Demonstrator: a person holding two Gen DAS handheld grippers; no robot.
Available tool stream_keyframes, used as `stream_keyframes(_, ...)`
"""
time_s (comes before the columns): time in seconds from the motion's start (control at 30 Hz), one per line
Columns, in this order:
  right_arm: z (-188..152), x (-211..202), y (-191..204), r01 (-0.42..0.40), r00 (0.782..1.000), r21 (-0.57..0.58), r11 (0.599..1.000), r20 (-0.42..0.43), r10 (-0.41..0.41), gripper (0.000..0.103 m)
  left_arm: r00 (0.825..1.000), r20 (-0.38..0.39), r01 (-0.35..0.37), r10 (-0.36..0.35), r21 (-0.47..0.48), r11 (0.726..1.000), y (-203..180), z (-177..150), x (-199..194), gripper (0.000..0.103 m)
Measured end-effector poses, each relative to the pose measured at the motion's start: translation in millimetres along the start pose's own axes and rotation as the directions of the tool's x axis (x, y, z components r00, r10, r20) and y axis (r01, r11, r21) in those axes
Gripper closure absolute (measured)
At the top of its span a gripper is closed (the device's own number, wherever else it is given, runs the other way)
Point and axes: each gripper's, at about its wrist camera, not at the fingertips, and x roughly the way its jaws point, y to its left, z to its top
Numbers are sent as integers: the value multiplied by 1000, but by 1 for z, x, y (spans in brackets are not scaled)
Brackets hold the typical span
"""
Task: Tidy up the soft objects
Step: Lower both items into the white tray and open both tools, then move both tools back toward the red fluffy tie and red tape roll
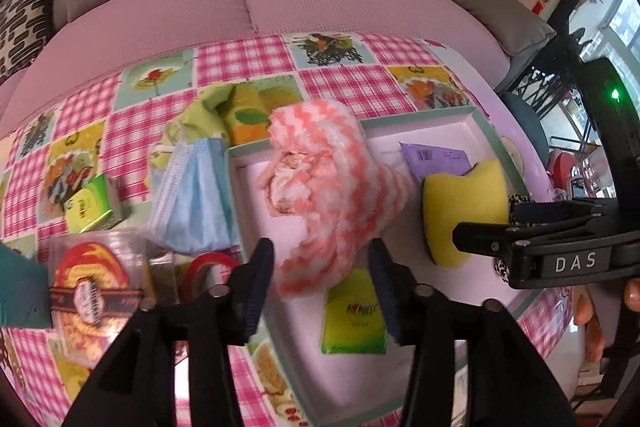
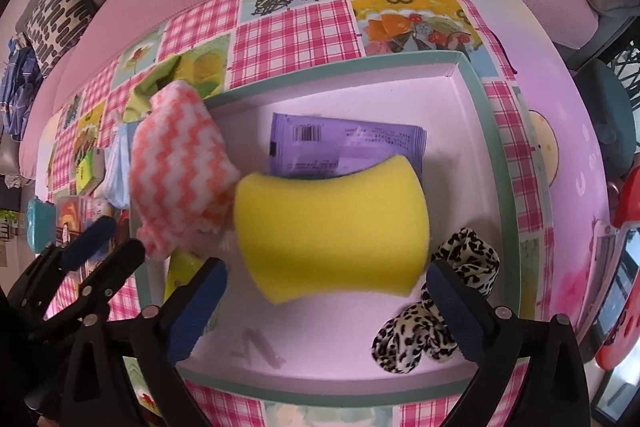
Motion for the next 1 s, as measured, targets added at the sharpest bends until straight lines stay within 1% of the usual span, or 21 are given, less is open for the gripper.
stream_keyframes(0.1,-8,-7,4,-5,1000,-1,1000,7,5,0,1000,10,-26,26,-26,999,7,-1,-13,50)
stream_keyframes(0.17,-11,-9,6,-10,1000,-6,1000,9,10,0,999,19,-39,40,-37,999,12,-3,-19,48)
stream_keyframes(0.23,-17,-13,10,-8,1000,-15,1000,10,8,0,998,19,-65,67,-55,996,19,-5,-26,26)
stream_keyframes(0.27,-20,-14,11,-6,1000,-17,1000,12,6,0,997,25,-76,78,-66,995,22,-6,-30,19)
stream_keyframes(0.47,-33,-26,25,-3,1000,-26,1000,24,3,0,992,53,-110,117,-120,987,43,-15,-52,18)
stream_keyframes(0.7,-53,-44,52,2,999,-55,998,39,0,0,986,58,-142,153,-166,976,70,-31,-80,18)
stream_keyframes(1.0,-68,-66,95,14,998,-115,993,63,-7,0,973,64,-201,222,-243,949,123,-56,-122,18)
